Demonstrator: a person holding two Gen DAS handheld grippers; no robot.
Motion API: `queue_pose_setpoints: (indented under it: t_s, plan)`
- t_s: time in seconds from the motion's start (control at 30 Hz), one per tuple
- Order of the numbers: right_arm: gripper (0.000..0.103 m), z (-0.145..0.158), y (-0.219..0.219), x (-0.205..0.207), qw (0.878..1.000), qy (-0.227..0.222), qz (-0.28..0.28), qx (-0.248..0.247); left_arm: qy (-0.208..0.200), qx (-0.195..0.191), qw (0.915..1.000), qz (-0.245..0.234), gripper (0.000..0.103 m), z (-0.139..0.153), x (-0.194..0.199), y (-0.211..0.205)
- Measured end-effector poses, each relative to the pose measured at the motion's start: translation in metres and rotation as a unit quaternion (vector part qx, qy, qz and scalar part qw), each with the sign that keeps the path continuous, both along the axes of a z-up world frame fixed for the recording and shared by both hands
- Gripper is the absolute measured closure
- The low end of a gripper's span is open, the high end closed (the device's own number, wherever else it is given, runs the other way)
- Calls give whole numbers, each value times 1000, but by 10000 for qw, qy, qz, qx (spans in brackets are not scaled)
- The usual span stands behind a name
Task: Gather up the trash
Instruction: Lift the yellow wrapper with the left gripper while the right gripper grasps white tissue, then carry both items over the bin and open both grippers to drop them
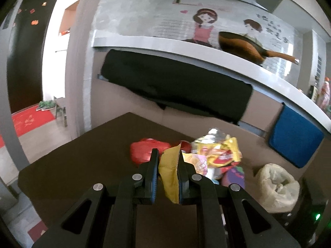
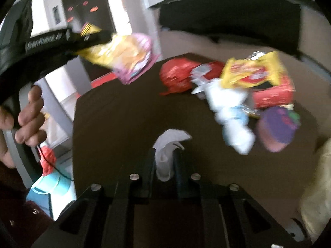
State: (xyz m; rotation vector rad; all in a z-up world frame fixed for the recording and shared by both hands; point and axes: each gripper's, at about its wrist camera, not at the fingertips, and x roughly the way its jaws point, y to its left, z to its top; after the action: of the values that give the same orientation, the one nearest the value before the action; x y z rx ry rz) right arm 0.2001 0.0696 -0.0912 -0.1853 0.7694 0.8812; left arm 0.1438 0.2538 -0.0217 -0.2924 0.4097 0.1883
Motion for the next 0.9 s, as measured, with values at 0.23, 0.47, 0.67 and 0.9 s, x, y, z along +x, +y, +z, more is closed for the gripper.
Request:
queue_pose_setpoints:
  t_s: [0.23,0.47,0.67,0.9]
  plan:
    - [91,46,-63,10,9948,-737,-681,167,-240,330,9982,-431,88,28,17,-60]
    - [91,114,-142,34,9722,-1644,-1634,346,-727,836,9892,-962,88,68,43,-138]
    - [91,137,-206,46,9506,-1929,-2398,401,-867,1133,9800,-1390,88,79,73,-207]
    - [91,132,-257,55,9359,-1939,-2916,386,-665,1104,9723,-1949,88,71,105,-264]
